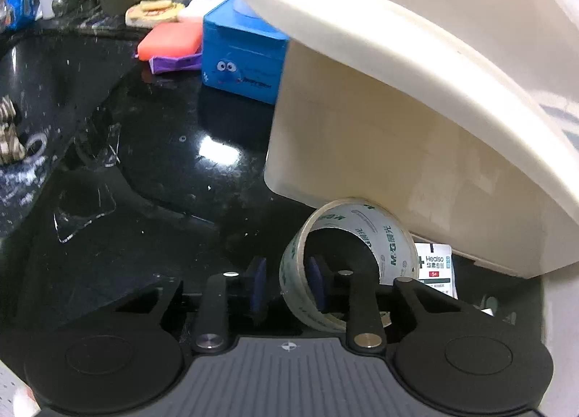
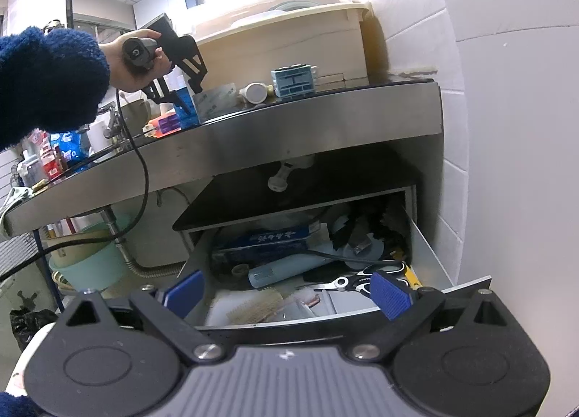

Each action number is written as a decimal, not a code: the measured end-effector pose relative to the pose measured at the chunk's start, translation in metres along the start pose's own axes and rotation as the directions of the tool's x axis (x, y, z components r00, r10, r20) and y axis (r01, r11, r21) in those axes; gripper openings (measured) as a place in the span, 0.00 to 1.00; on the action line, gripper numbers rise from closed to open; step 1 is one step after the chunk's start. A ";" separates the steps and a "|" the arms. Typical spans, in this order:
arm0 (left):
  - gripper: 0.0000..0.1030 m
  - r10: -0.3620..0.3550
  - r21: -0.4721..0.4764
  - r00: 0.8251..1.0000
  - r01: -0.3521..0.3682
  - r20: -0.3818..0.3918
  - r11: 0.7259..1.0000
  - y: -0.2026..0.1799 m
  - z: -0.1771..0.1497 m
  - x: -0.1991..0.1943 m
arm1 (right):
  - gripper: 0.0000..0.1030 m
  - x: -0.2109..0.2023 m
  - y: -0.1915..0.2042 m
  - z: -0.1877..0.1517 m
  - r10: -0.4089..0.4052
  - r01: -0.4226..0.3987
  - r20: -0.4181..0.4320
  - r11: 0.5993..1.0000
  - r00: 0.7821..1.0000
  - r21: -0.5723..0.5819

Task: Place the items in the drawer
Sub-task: 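Grip the clear tape roll through its core with the left gripper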

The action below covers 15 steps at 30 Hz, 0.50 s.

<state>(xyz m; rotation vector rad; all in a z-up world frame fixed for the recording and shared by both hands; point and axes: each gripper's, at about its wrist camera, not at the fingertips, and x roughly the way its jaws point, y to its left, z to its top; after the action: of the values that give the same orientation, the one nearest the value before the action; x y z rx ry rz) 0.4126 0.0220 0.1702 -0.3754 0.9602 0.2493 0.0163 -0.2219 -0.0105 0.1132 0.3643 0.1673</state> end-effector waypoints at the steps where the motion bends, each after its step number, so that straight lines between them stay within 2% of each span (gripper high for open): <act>1: 0.23 0.008 0.008 1.000 -0.008 0.000 1.000 -0.002 -0.001 0.001 | 0.96 0.000 0.000 0.000 0.001 -0.001 -0.003 1.000 1.000 0.001; 6: 0.23 0.034 0.030 0.999 -0.033 -0.012 0.999 -0.009 -0.005 0.004 | 0.96 0.002 0.001 0.001 0.000 0.000 -0.011 1.000 1.000 0.000; 11: 0.07 0.075 0.045 0.996 -0.073 -0.045 0.996 -0.012 -0.006 0.004 | 0.96 0.004 0.000 -0.001 -0.003 0.003 -0.019 1.000 1.000 0.007; 15: 0.06 0.108 0.061 0.989 -0.102 -0.097 0.993 -0.009 -0.007 0.000 | 0.96 0.005 0.000 -0.002 -0.001 0.001 -0.026 1.000 1.000 0.008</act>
<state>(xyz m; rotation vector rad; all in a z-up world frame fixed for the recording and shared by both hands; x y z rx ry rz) 0.4109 0.0111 0.1687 -0.2883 1.0854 0.3005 0.0203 -0.2207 -0.0141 0.1189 0.3912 0.1661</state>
